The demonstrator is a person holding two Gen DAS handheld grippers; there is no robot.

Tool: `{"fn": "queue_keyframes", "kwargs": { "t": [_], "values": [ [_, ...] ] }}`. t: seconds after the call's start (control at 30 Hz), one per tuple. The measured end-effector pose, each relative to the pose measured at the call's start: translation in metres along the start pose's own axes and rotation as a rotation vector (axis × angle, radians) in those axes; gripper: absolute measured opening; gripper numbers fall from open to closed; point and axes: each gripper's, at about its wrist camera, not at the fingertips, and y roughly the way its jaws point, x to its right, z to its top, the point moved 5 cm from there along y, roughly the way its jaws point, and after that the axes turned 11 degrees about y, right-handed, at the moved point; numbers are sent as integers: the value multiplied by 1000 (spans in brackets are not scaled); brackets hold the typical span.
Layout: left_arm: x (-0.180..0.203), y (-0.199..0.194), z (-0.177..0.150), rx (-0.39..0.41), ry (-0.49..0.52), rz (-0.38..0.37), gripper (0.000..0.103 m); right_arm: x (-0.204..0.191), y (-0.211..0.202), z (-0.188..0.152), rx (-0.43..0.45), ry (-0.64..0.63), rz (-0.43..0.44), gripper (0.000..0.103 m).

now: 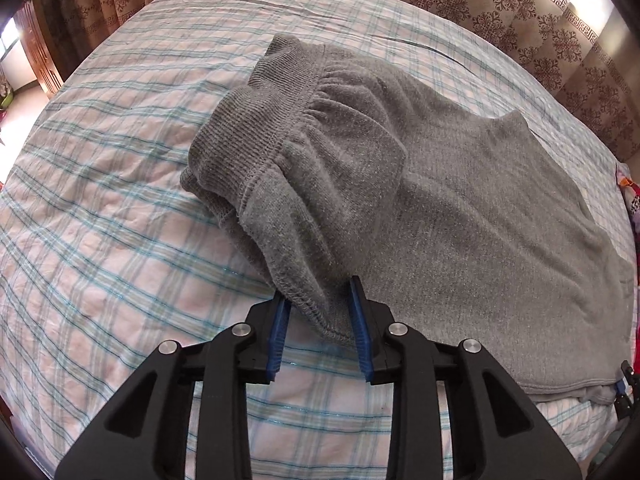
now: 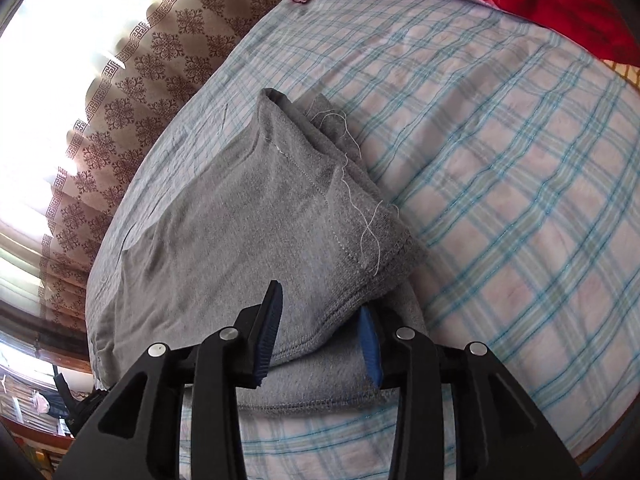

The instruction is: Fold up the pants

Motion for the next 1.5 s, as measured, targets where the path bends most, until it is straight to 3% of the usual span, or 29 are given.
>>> {"fn": "queue_keyframes", "kwargs": {
  "t": [0.2,0.3,0.37,0.47,0.57,0.67,0.87,0.93,1.03,1.1,1.17,1.2,1.23,1.27,1.33,1.5],
  "values": [
    [-5,3,8,2,-43,-10,33,5,-5,31,57,51,-16,34],
    [-6,5,13,7,-65,-18,33,3,-5,35,52,23,-33,18],
    [-8,6,17,11,-83,-21,31,-5,-9,33,51,-12,-33,12],
    [-14,1,24,36,-112,-28,17,-17,-30,31,67,-65,-15,11],
    [-19,-5,29,52,-130,-39,14,-28,-54,29,77,-107,0,11],
    [-22,-12,32,71,-122,-30,13,-27,-68,16,72,-156,-37,11],
    [-34,-13,31,68,-125,-23,13,23,-34,-15,-28,-108,-150,11],
    [-31,-9,30,57,-95,-6,14,25,-27,-20,-6,-156,-171,11],
    [-22,2,28,26,-7,69,20,17,-27,-22,5,-241,-203,13],
    [-17,4,26,15,27,103,23,16,-32,-19,-3,-239,-179,15],
    [-15,0,25,27,35,116,28,15,-40,-15,8,-236,-158,19],
    [-15,-3,25,29,32,118,32,14,-44,-13,23,-238,-164,27],
    [-16,-5,24,29,26,124,45,13,-47,-10,44,-243,-178,35],
    [-18,-8,24,31,19,132,60,12,-51,-8,66,-252,-195,36],
    [-22,-14,23,36,7,157,75,14,-58,0,112,-258,-223,36],
    [-27,-29,25,59,-9,182,76,-1,-58,31,152,-240,-158,36]
  ]
}}
